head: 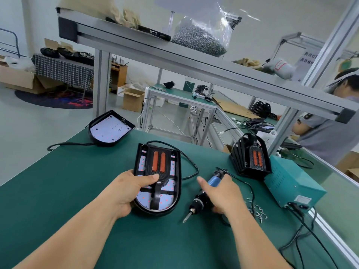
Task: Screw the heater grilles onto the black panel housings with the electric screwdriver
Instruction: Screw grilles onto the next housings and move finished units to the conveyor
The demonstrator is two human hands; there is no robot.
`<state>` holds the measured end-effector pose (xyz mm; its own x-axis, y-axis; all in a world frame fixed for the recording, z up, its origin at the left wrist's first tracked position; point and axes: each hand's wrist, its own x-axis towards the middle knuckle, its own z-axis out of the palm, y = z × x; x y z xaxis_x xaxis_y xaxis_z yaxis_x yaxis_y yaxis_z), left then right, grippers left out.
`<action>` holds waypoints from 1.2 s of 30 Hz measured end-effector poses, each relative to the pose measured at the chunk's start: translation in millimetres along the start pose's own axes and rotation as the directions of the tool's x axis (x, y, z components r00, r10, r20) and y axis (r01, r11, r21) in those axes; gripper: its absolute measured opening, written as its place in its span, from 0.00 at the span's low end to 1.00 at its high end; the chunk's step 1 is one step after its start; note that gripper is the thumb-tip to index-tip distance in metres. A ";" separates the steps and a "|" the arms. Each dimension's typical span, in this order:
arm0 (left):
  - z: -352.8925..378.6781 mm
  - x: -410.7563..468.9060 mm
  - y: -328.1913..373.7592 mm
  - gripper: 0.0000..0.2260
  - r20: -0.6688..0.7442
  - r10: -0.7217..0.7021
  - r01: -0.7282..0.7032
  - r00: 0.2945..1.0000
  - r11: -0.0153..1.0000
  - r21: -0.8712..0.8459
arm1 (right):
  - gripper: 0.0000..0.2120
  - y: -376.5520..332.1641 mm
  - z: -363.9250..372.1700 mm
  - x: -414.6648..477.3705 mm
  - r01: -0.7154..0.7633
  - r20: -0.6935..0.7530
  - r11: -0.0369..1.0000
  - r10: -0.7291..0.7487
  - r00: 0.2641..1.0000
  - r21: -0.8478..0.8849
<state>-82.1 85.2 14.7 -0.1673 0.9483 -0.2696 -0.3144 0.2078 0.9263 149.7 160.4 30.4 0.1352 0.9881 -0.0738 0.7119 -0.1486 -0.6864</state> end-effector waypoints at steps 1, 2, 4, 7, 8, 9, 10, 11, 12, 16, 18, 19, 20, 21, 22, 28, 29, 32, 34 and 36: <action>1.7 -1.8 -1.3 0.10 0.020 -0.011 0.010 1.000 1.000 0.025 | 0.35 -0.6 4.5 0.3 -0.003 -0.005 1.000 0.003 1.000 -0.023; 4.0 -3.5 -2.9 0.10 0.041 -0.018 0.016 0.999 0.999 0.048 | 0.34 -1.5 7.7 1.6 -0.014 -0.006 0.999 0.014 1.000 -0.029; 8.1 -5.4 -5.9 0.13 0.051 -0.011 0.006 0.999 0.996 0.091 | 0.30 -3.0 10.1 3.5 -0.044 0.001 0.999 0.044 0.999 0.012; 10.6 -6.9 -7.8 0.21 0.004 0.017 -0.018 1.000 0.993 0.119 | 0.22 -0.7 9.9 2.4 -0.066 0.001 0.993 0.066 0.998 0.100; 10.8 -7.8 -7.7 0.23 0.009 0.027 -0.028 1.000 0.992 0.122 | 0.20 1.7 9.6 1.5 -0.074 -0.002 0.985 0.075 0.997 0.158; 10.5 -8.9 -7.2 0.25 0.021 0.035 -0.037 0.999 0.992 0.123 | 0.18 3.8 8.6 0.7 -0.090 0.001 0.965 0.092 0.996 0.246; 10.7 -9.7 -6.7 0.27 0.032 0.041 -0.044 0.999 0.992 0.121 | 0.16 5.4 6.6 -0.2 -0.105 0.015 0.927 0.107 0.994 0.359; 10.9 -10.0 -6.3 0.29 0.039 0.043 -0.047 0.998 0.992 0.118 | 0.13 6.4 3.2 -1.4 -0.119 0.039 0.862 0.115 0.993 0.493; 11.6 -10.1 -6.2 0.30 0.044 0.042 -0.047 0.998 0.992 0.117 | 0.10 6.7 -0.8 -3.2 -0.129 0.070 0.761 0.110 0.991 0.636; 18.1 -12.0 -6.5 0.31 0.050 0.043 -0.049 0.998 0.990 0.130 | 0.07 12.0 -24.9 -15.0 -0.200 0.197 0.272 0.039 0.980 0.941; 22.9 -14.3 -7.8 0.31 0.051 0.034 -0.042 0.998 0.988 0.148 | 0.07 16.1 -36.4 -19.5 -0.212 0.215 0.157 -0.005 0.977 0.965; 25.7 -16.2 -8.7 0.31 0.061 0.022 -0.032 0.998 0.987 0.159 | 0.09 18.7 -40.6 -20.9 -0.196 0.199 0.111 -0.017 0.980 0.974; 28.9 -18.3 -10.1 0.31 0.073 0.009 -0.022 0.997 0.984 0.178 | 0.12 22.2 -43.8 -21.1 -0.171 0.173 0.053 -0.021 0.985 0.984; 32.0 -20.3 -11.8 0.30 0.083 -0.002 -0.016 0.997 0.978 0.206 | 0.15 27.1 -46.6 -21.1 -0.147 0.147 -0.012 -0.012 0.989 0.989; 34.4 -22.5 -13.5 0.30 0.085 -0.005 -0.016 0.996 0.968 0.249 | 0.15 32.6 -48.8 -20.4 -0.129 0.129 -0.082 0.002 0.992 0.988; 37.9 -29.6 -3.8 0.23 0.069 0.038 -0.068 0.997 0.861 0.504 | 0.06 60.3 -60.3 -12.0 -0.097 0.108 -0.232 0.033 0.994 0.968; 40.9 -30.3 -4.1 0.23 0.091 0.032 -0.074 0.995 0.857 0.510 | 0.10 60.2 -61.5 -10.9 -0.097 0.111 -0.245 0.042 0.993 0.965; 52.8 -34.8 -11.4 0.28 0.146 0.002 -0.082 0.989 0.836 0.542 | 0.09 61.0 -64.3 -6.7 -0.087 0.119 -0.289 0.096 0.988 0.953; 56.7 -35.7 -16.9 0.39 0.123 0.004 -0.074 0.992 0.817 0.572 | 0.06 65.1 -67.0 -4.2 -0.081 0.124 -0.323 0.116 0.986 0.943; 55.5 -37.7 -16.2 0.46 0.115 -0.004 -0.065 0.993 0.808 0.586 | 0.05 69.4 -71.2 -3.2 -0.059 0.112 -0.352 0.133 0.985 0.934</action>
<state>-18.9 59.4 24.5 -0.0574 0.9688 -0.2412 0.3042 0.2471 0.9200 247.7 144.0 34.5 0.1502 0.9578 -0.2451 -0.9025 0.0316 -0.4296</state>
